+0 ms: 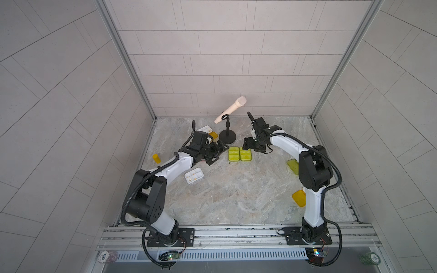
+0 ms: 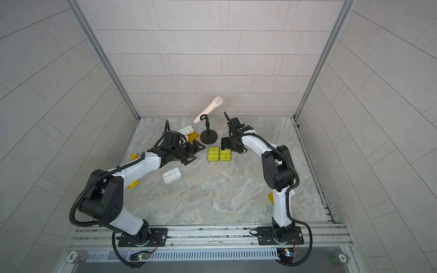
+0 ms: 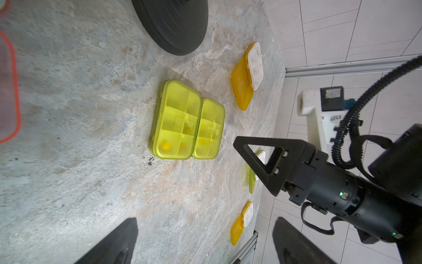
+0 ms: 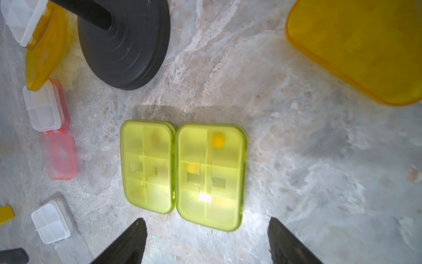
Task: Close pillboxes
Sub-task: Adjust the pillbox at the center of the board.
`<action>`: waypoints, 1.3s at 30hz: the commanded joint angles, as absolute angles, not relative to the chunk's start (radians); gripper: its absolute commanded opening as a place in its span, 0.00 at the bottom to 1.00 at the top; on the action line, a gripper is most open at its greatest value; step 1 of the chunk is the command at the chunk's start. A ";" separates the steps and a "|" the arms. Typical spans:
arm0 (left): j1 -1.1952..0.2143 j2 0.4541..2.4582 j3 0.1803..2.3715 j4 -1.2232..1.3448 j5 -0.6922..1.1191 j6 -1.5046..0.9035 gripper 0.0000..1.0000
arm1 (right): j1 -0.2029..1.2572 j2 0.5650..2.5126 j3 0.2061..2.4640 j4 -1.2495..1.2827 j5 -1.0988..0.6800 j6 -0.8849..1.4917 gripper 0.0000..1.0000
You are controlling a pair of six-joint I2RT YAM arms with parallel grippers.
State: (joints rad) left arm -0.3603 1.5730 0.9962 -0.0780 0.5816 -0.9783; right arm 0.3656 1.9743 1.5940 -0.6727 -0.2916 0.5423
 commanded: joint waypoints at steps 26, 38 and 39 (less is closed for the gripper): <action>-0.357 1.531 0.988 0.076 0.709 -1.020 0.97 | -0.331 1.391 0.938 -0.596 -0.143 0.691 0.96; -0.357 1.534 0.988 0.087 0.724 -1.024 0.97 | -0.442 1.557 0.960 -0.451 -0.217 0.712 0.99; -0.358 1.535 0.988 0.086 0.724 -1.022 0.97 | -0.446 1.578 0.967 -0.442 -0.226 0.713 0.99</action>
State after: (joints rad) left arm -0.3603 1.5566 0.9920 0.0563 0.7040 -1.0096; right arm -0.4366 1.5372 0.9428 -0.4816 -0.2104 0.6926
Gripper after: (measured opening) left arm 0.969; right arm 0.992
